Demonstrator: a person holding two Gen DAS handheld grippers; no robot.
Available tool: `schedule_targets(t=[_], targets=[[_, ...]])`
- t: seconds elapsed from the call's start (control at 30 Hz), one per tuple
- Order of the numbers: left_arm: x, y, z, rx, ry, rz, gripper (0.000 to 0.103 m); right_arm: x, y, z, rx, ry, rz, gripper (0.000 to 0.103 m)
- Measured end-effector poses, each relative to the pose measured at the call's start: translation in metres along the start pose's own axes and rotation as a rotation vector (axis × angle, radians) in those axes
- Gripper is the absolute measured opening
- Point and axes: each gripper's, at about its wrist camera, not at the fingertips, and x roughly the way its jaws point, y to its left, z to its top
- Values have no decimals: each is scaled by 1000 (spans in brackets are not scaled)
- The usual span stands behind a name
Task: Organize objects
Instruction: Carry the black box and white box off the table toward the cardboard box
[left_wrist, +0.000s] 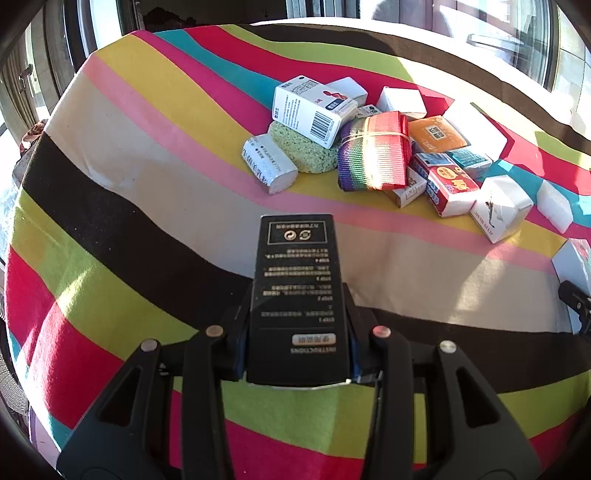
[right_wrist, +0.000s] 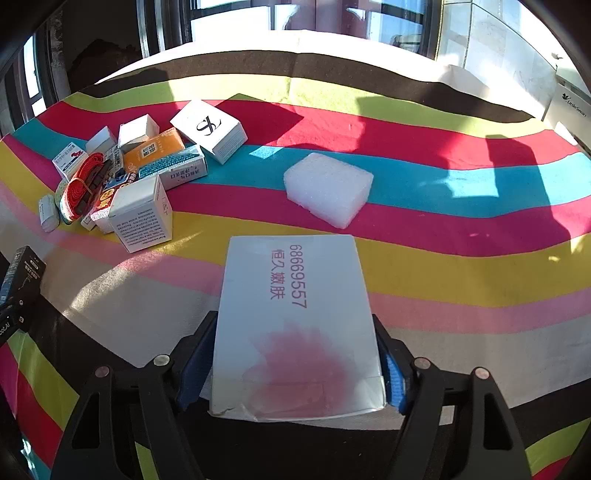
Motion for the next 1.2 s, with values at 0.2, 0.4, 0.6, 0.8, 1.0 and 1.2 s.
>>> schedule_targets(t=[0.2, 0.4, 0.6, 0.8, 1.0, 1.2], targets=[[1, -4, 1, 22, -6, 17, 43, 0, 3, -3, -11, -11, -5, 67], [1, -3, 1, 17, -4, 17, 43, 1, 2, -2, -8, -10, 2, 67], [0, -4, 0, 12, 0, 12, 43, 0, 0, -1, -7, -10, 5, 67], [-1, 1, -1, -10, 19, -18, 43, 0, 2, -2, -6, -11, 4, 67], [-9, 2, -8, -23, 35, -48, 43, -1, 2, -2, -7, -11, 5, 67], [-25, 8, -10, -45, 29, -75, 43, -1, 1, -2, -9, -11, 12, 67]])
